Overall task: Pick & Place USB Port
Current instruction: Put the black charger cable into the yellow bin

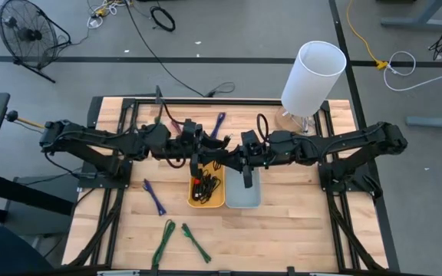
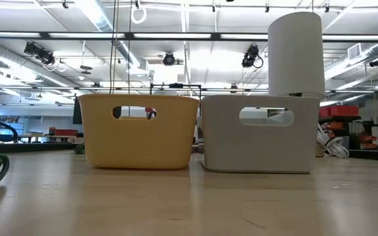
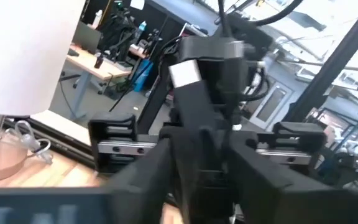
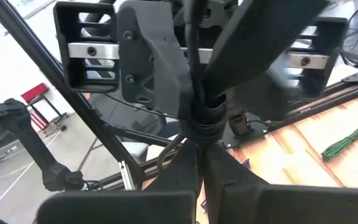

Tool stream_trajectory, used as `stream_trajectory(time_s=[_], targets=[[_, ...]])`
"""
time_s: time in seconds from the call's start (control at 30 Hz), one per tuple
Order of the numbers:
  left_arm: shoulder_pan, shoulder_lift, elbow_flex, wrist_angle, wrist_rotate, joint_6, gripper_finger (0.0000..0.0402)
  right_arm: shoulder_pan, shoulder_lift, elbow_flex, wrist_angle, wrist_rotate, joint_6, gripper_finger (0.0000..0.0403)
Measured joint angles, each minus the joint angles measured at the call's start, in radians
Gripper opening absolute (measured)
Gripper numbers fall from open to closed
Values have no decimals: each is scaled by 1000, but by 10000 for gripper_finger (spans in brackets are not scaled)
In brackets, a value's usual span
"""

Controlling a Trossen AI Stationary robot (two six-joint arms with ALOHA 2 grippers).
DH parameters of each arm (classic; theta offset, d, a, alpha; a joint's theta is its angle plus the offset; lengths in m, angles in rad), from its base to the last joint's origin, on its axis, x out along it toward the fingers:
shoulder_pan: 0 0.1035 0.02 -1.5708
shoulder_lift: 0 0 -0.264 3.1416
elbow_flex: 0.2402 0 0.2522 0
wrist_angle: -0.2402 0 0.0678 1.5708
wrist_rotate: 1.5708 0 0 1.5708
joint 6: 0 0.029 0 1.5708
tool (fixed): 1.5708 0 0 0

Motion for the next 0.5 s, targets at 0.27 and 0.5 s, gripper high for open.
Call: stream_trajectory(time_s=[0.27, 0.5], targets=[[0, -3, 0, 0, 6, 19, 27, 0, 0, 0, -6, 3, 7, 8], [0, -21, 0, -15, 1, 18, 27, 0, 0, 0, -5, -16, 6, 72]])
